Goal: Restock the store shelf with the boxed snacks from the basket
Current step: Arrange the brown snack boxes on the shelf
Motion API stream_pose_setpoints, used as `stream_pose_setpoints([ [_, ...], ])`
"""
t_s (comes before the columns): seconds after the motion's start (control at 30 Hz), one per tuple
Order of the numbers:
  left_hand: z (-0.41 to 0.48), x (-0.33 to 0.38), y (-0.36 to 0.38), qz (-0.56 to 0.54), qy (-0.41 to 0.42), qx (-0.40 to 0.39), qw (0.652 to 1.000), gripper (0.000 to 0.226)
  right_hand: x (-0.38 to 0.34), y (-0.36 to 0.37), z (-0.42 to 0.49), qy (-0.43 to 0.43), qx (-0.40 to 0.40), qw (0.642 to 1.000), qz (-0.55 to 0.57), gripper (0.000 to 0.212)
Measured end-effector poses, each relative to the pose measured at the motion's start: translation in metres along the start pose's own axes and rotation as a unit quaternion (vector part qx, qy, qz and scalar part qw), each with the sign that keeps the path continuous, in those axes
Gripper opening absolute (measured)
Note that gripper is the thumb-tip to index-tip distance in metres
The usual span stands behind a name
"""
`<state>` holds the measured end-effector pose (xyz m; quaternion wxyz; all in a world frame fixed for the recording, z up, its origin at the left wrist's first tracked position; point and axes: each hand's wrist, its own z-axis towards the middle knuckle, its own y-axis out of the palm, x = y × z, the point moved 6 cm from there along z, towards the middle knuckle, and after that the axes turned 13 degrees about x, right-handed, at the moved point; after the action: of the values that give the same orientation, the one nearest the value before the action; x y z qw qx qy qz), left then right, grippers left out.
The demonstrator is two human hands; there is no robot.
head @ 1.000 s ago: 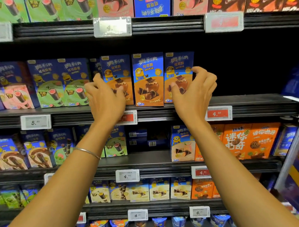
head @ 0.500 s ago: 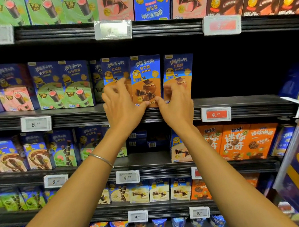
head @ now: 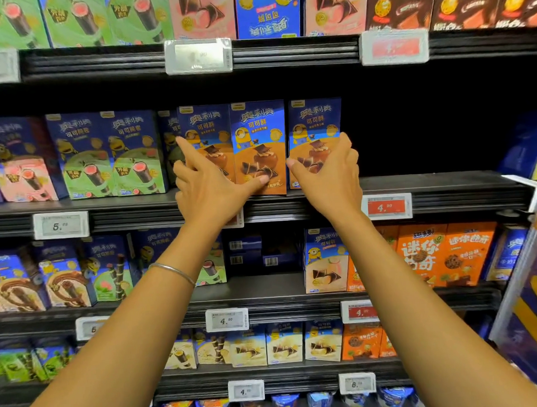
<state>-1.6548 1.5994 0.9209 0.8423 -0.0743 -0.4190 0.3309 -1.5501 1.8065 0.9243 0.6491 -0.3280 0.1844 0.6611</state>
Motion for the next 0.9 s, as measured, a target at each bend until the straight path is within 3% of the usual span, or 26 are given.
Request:
stream_pose_setpoints([
  [0.4, -0.007, 0.013, 0.01, 0.017, 0.015, 0.005, 1.0, 0.155, 0.004, -0.001, 0.004, -0.004, 0.015, 1.0, -0.016, 0.106],
  [0.63, -0.01, 0.018, 0.009, 0.009, 0.02, 0.004, 1.0, 0.154, 0.004, -0.002, 0.0, -0.013, 0.03, 0.999, -0.027, 0.099],
  [0.9, -0.01, 0.018, 0.006, 0.004, 0.024, 0.005, 1.0, 0.15, 0.005, -0.002, 0.005, -0.003, -0.004, 1.0, -0.009, 0.101],
])
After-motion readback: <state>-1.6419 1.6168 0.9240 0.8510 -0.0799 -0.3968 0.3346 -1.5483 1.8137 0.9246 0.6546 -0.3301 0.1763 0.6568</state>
